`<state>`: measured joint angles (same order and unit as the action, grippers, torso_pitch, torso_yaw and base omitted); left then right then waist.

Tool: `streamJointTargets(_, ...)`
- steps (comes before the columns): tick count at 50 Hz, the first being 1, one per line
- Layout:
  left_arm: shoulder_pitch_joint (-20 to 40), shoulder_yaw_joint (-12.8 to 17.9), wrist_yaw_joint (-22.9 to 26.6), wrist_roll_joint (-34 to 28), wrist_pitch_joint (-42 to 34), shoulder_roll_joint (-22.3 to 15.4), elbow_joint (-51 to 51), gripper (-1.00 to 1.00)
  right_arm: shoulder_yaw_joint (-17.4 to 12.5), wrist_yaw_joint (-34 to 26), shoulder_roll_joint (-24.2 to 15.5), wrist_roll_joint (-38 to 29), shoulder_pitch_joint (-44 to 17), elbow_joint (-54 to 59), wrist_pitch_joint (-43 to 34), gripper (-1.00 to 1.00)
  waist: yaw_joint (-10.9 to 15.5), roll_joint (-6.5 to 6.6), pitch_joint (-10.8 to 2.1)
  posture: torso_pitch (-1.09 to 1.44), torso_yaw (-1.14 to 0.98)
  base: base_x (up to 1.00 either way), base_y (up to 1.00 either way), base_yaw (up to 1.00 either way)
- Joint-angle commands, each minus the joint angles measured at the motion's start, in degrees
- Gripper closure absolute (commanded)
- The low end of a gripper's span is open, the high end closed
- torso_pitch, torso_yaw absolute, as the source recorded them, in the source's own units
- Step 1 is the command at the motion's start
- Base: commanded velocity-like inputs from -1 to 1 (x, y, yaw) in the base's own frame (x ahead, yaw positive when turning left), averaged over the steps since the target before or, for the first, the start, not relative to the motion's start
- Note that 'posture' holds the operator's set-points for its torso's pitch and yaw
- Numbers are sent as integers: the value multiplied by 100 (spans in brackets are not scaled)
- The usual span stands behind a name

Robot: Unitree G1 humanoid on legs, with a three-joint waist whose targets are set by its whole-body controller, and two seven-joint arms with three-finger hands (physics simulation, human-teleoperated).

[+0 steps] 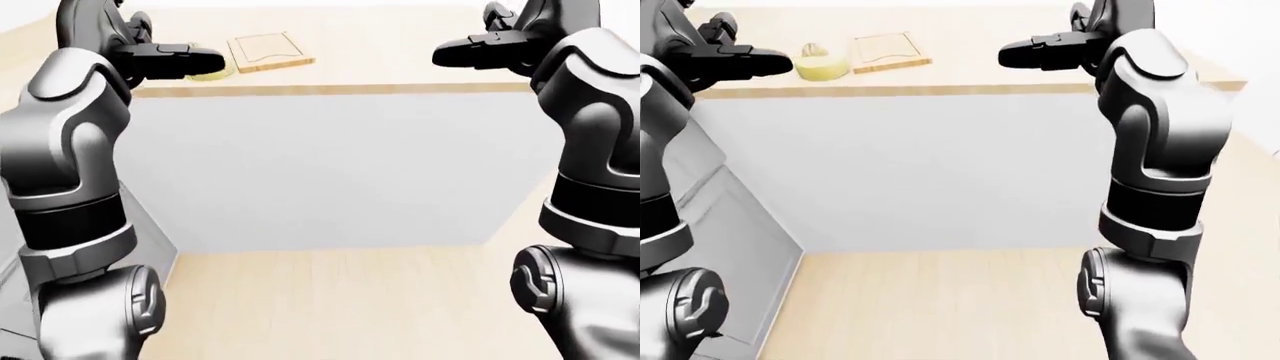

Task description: Place the bread and cheese on the cutting board.

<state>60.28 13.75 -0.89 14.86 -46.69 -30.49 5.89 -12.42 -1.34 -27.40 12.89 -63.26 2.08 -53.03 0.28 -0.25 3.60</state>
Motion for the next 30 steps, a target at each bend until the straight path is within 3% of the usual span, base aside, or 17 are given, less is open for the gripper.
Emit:
streamJointTargets(1,252,10,30,-8,301,-73,-80,-100,-68,61,-52,56,-186,-173,173,-100,-6,22,-183,0,0,0,0,0)
streamJointTargets(2,231,6,25,-20,282,-75,-97,-100,-72,63,-62,83,-149,-197,177,-100,-25,64,-311,0,0,0,30,0)
streamJointTargets(4,163,-3,64,-28,233,-89,-220,-100,-92,128,-55,120,-100,-245,184,-100,-14,-65,-268,0,0,0,31,0)
streamJointTargets(7,142,7,111,-76,317,-95,-145,-100,-44,160,-51,134,-19,-266,217,-100,-16,-104,-363,0,0,0,32,0)
streamJointTargets(10,93,18,138,-110,281,-130,-221,-100,-55,199,-37,172,11,-285,224,-100,-47,82,-299,0,0,0,32,0)
streamJointTargets(12,8,62,146,-112,328,-112,-215,-100,-40,217,-8,179,82,-316,247,-100,-89,289,-234,0,0,0,32,0)
streamJointTargets(13,-25,71,131,-108,325,-94,-236,-100,-53,230,-6,195,89,-348,217,-100,-106,516,-293,0,0,0,32,0)
streamJointTargets(14,-61,67,117,-98,262,-85,-338,-100,-42,235,-6,201,109,-390,190,-100,-148,600,-376,0,0,0,32,0)
streamJointTargets(15,-78,52,136,-95,231,-88,-410,-100,-38,232,-3,193,137,-370,227,-100,-87,485,-289,0,0,0,32,0)
streamJointTargets(16,-68,51,142,-107,275,-78,-350,-100,-32,227,-4,188,139,-355,244,-100,-124,477,-248,0,0,0,32,0)
streamJointTargets(19,-111,20,164,-167,430,-31,-192,-100,-41,229,16,181,199,-325,336,-100,-120,236,-269,0,0,0,32,0)
streamJointTargets(24,-159,9,174,-213,517,40,-113,-100,-43,237,-3,194,195,-368,263,-100,-125,-27,-247,0,0,0,32,0)
streamJointTargets(26,-145,7,165,-211,471,57,-138,-100,-36,221,-15,194,198,-354,261,-100,-116,-208,-257,0,0,0,32,0)
streamJointTargets(27,-153,-1,171,-222,501,65,-118,-100,-43,219,-13,194,200,-348,265,-100,-108,-368,-296,0,0,0,32,0)
streamJointTargets(28,-146,-7,174,-228,493,71,-118,-100,-43,211,-15,187,239,-358,279,-100,-120,-278,-277,0,0,0,31,0)
streamJointTargets(30,-127,-4,175,-227,425,63,-174,-100,-53,204,-23,182,291,-398,271,-100,-69,-333,-320,0,0,0,32,0)
